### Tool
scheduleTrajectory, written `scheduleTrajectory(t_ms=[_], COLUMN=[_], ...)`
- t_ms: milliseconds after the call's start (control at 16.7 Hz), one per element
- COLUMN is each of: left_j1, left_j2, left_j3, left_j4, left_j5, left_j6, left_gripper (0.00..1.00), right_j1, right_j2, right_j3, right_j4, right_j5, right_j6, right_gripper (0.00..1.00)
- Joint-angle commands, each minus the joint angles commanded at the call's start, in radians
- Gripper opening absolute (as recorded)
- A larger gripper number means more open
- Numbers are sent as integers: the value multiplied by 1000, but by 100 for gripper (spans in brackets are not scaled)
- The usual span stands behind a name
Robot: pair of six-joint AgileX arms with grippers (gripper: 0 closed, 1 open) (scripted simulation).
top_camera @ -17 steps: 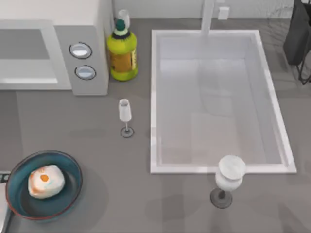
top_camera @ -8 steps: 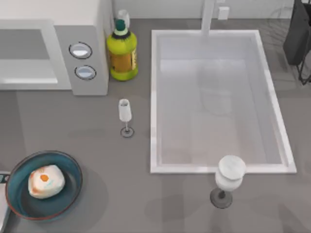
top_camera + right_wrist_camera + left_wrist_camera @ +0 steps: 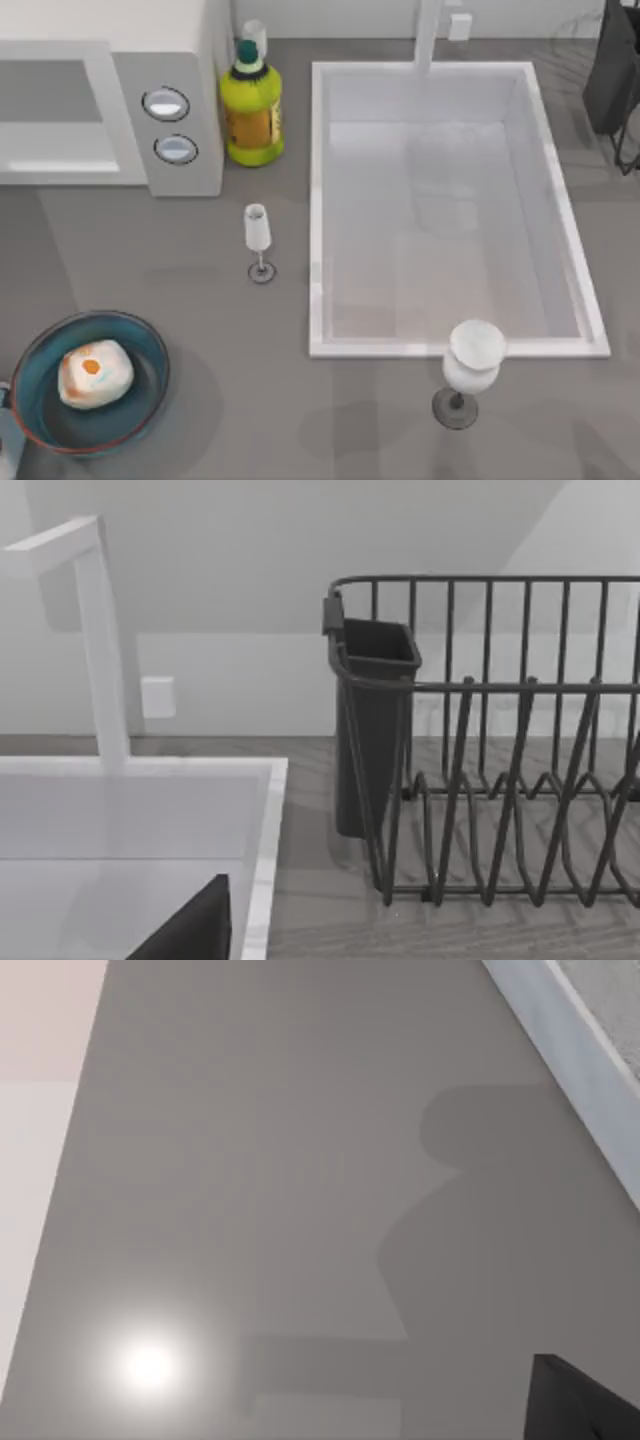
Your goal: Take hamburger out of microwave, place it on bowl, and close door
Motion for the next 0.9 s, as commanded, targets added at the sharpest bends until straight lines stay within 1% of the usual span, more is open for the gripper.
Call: scheduleTrajectory(t_ms=[120, 180, 240, 360, 480, 780, 900], left_j1=[0, 67, 65, 29, -47, -324, -394], left_j2=[0, 6, 5, -15, -52, -176, -215], left_j3=[0, 29, 28, 17, -4, -73, -95], left_j4=[0, 27, 27, 22, 14, -11, -19], left_j5=[0, -101, -103, -132, -186, -362, -417], left_j6=[0, 73, 70, 40, -17, -202, -260], left_gripper=[0, 0, 0, 0, 0, 0, 0], right_j1=[0, 0, 0, 0, 0, 0, 0], right_j2=[0, 0, 0, 0, 0, 0, 0], right_j3=[0, 0, 0, 0, 0, 0, 0], right_j4=[0, 0, 0, 0, 0, 0, 0], right_j5=[0, 0, 0, 0, 0, 0, 0], right_j6=[0, 0, 0, 0, 0, 0, 0], right_gripper=[100, 100, 100, 100, 100, 100, 100])
